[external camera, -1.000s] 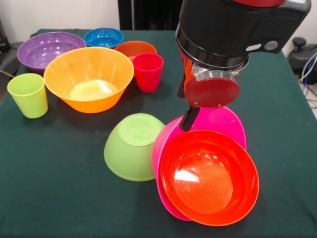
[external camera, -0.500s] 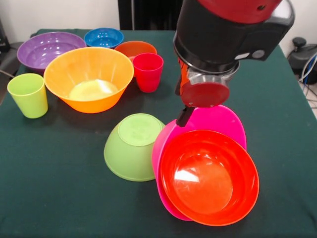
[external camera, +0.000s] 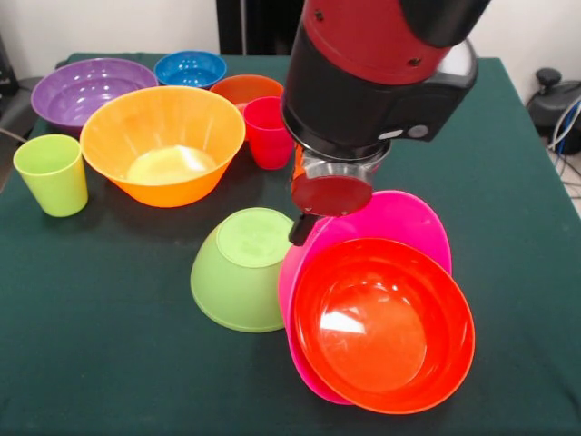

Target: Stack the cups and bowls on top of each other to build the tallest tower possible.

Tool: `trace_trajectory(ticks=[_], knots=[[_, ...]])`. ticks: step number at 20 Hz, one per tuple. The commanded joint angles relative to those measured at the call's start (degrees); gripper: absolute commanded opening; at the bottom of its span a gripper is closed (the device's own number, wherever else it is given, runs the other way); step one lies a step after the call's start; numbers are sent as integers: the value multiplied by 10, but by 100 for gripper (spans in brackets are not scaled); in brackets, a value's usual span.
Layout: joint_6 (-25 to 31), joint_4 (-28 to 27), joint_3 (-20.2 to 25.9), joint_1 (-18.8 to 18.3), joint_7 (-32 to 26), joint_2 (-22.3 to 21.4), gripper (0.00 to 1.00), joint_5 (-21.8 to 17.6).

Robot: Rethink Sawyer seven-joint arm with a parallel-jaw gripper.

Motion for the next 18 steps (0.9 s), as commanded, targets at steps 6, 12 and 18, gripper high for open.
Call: trace_trajectory(ticks=[6,12,18], knots=[[-10,49,106,6,-99,-38,100,-77],[44,32,102,4,-104,-72,100,-100],[58,-3,102,-6,-87,-61,100,-99]])
